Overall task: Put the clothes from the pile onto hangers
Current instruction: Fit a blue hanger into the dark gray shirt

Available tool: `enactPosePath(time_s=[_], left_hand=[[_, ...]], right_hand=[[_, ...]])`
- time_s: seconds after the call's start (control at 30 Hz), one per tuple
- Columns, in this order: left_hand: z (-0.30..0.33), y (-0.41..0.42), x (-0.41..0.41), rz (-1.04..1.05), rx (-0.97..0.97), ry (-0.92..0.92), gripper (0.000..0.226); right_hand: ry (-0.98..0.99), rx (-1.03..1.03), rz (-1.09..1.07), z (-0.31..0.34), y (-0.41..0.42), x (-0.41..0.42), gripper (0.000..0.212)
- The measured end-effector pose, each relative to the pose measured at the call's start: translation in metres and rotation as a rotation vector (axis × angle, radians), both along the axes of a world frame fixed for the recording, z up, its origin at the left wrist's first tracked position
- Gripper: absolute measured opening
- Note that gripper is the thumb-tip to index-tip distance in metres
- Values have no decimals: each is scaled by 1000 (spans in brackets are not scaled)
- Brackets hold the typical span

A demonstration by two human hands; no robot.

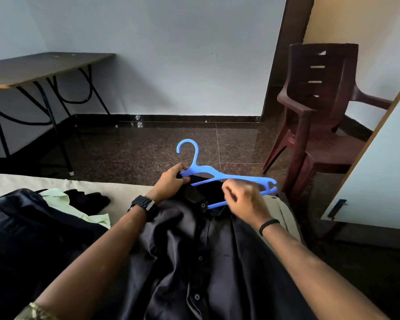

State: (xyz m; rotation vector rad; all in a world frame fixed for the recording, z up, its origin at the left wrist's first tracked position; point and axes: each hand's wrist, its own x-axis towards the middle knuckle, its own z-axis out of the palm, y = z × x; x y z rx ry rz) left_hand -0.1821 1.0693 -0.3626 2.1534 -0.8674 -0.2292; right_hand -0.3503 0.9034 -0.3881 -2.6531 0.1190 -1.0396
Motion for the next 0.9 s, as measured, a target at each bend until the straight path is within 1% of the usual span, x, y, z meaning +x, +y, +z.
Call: enactPosePath(time_s=[0.07,0.1,0.17,0.2,0.23,0.27,0.3,0.33,0.37,0.4,0.47,0.5,0.53,0.6,0.63,0.67,0.73,0.83,0.9], left_hand=[[1,-1,2,7,21,48,13],[2,-1,2,1,30,52,10],[5,-1,1,-9,48,30,12],[6,-1,0,-18,49,16,12],[7,0,-2,-28,50,3,11],[9,1,-3,-41,57,-16,10],[11,2,-3,-57,72,-37,9],[13,4,-2,-83,99,-61,9],[15,6,-1,-122,141,-95,9],[17,9,0,-169,191,-131,10],[22,14,1,-258,269,-163,7],[25,16,2,-292,296,-164,4],[28,17,2,-315,321,-163,2],[34,18,3,-337,354,-169,9],[37,18,4,-339,366,-175,14],[41,19,6,-342,376,-183,17],[50,20,10,-355,382,-177,17],[62,25,14,-373,388,-162,13],[69,27,13,-391,395,-162,11]], right_hand=[[183,-116,35,-15,7,-14,10],[311,-103,37,-22,8,-18,18],[608,1,-5,-34,6,-17,39],[703,40,-38,-39,2,-14,45],[724,90,-63,-41,2,-12,47],[697,164,-80,-40,2,-10,44],[652,233,-111,-37,3,-7,35],[623,273,-153,-32,3,-5,23],[619,294,-206,-28,-1,-3,20],[634,309,-262,-23,-5,-3,25],[670,414,-326,-17,-21,-4,34],[654,473,-353,-14,-30,-5,34],[636,509,-384,-11,-37,-7,30],[652,534,-366,-2,-46,-11,18],[675,559,-322,3,-48,-12,20],[685,600,-286,9,-51,-14,25],[633,700,-289,18,-60,-17,30],[485,831,-389,31,-74,-22,25],[418,840,-440,41,-79,-24,21]])
